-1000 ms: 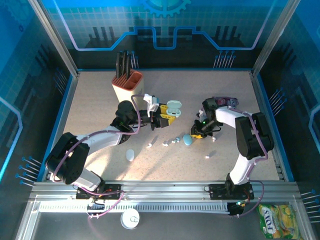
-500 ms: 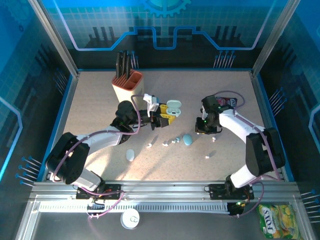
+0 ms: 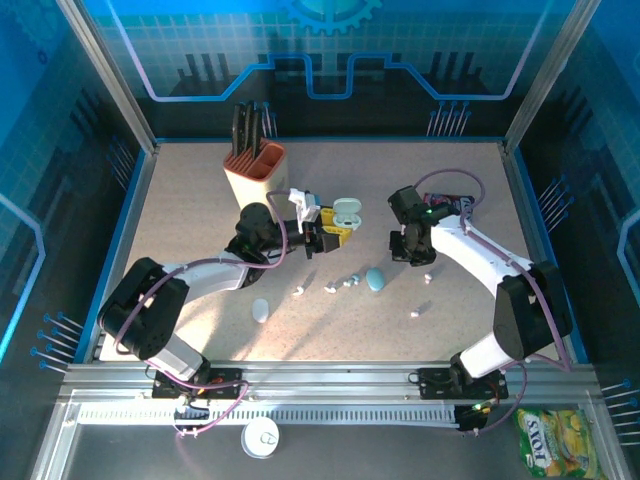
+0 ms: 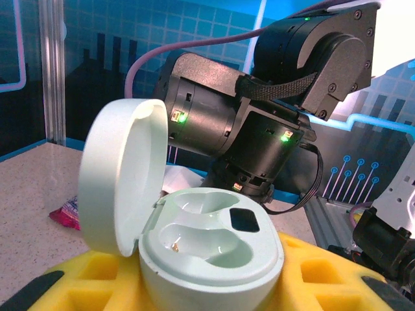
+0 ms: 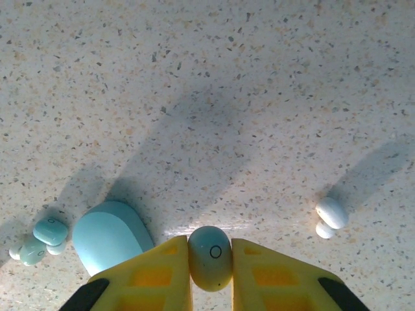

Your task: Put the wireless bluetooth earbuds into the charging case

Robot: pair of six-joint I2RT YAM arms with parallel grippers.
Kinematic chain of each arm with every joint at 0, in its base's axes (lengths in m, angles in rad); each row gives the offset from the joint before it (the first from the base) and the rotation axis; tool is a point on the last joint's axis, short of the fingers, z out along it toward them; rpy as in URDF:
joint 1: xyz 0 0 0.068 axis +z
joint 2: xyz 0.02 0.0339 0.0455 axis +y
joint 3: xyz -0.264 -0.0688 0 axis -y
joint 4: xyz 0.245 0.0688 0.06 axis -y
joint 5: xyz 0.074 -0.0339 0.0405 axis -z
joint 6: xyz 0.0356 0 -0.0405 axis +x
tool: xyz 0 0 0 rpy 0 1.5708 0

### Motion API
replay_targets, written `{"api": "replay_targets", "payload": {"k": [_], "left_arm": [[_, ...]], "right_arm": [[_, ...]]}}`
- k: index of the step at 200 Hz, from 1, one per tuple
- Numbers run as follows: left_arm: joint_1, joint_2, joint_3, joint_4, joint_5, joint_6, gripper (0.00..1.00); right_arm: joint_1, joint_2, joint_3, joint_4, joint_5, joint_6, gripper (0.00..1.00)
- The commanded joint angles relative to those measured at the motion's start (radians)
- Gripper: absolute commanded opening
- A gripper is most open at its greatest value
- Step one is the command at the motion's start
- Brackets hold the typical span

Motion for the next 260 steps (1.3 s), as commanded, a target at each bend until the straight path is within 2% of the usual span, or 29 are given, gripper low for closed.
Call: {"api": "replay_targets", "payload": {"k": [1,61,128,162,194,224,260], "left_arm": [[0.005,0.016,-0.007,0.039,-0.021,0.036,0.35],[0.005,0.026,0.001,0.014,-0.045,0.064,0.35],[0.006,0.035,0.025,-0.011,-0.027,0.06,0.34],[0.005,0.034,0.028,-0.029,-0.032,0.069,0.34],[0.005,0.052,0.038,-0.035,-0.021,0.06,0.34],[0.005,0.061,0.042,-0.028,-0.018,0.05,0.34],[0.006,0.052,0.046,-0.046,-0.016,0.06,0.34]], "right_arm": [[0.012,-0.022,0.032,-0.056,0.038,0.027,0.18],[0.015,-0.048,0.041,-0.054,0.021,0.024,0.18],[0.018,-0.23,0.023,0.014,-0.133,-0.09,0.2],[0.032,-0.204,0.132,-0.187,-0.004,-0.074,0.2],[0.089,-0.19,0.196,-0.255,0.105,-0.096,0.19],[0.135,-0.104,0.311,-0.427,0.249,-0.067,0.19],[0.165,-0.035,0.376,-0.503,0.35,-0.031,0.18]]}}
